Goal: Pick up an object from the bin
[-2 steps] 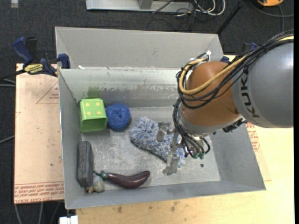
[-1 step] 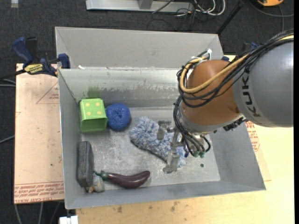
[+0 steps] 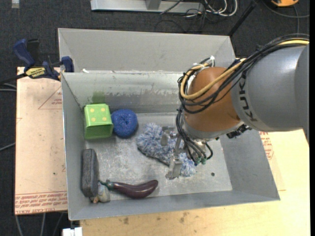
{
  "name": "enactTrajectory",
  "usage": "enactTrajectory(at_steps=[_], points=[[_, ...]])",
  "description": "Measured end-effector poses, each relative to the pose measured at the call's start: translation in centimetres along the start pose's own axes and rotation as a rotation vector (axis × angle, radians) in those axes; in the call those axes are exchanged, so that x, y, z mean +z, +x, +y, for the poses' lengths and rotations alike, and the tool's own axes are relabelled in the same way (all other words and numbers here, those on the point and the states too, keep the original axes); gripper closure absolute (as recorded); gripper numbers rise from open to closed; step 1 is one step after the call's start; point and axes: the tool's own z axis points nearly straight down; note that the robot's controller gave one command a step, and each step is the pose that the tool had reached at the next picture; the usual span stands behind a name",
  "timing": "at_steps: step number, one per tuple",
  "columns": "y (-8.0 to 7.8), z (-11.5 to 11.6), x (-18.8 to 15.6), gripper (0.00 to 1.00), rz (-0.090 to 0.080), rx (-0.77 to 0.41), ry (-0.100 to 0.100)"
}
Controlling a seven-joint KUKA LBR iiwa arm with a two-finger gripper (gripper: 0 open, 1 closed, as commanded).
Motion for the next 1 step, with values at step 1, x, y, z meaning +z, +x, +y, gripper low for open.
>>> enactTrajectory(at_steps=[1], points=[[-2.06, 0.05, 2.51, 0.00, 0.012, -0.062, 0.002]])
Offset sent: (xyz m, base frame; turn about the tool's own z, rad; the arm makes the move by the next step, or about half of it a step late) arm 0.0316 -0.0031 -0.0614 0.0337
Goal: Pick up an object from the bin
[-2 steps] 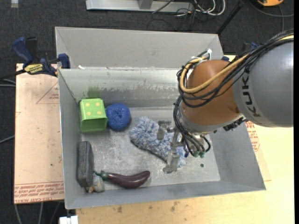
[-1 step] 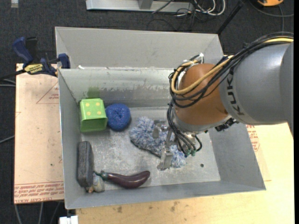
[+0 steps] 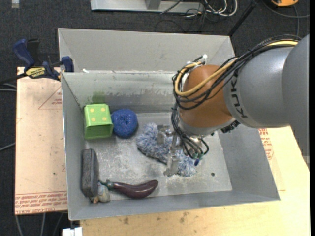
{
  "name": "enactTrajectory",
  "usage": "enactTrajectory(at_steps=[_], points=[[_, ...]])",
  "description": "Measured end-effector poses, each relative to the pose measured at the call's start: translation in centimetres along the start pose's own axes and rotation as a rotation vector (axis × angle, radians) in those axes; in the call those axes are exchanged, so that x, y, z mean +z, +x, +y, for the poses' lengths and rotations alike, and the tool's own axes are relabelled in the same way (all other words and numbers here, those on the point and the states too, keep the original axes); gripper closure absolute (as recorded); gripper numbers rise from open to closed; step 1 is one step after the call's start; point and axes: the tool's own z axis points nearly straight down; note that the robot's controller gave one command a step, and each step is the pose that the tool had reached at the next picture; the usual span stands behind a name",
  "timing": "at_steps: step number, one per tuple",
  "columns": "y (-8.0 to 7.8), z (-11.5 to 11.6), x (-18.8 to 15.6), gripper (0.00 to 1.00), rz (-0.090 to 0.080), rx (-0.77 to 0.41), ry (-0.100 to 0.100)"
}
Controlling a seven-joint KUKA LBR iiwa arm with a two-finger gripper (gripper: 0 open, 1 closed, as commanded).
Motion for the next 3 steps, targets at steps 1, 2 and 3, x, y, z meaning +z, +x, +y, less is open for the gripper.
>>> enactTrajectory(at_steps=[1, 2, 3], points=[[-1.4, -0.2, 3.5, 1.00, -0.014, 0.095, -0.003], [-1.4, -0.2, 3.5, 1.00, -0.014, 0.096, -0.003], [-2.3, -1.5, -13.0, 1.00, -0.012, 0.084, -0.001]])
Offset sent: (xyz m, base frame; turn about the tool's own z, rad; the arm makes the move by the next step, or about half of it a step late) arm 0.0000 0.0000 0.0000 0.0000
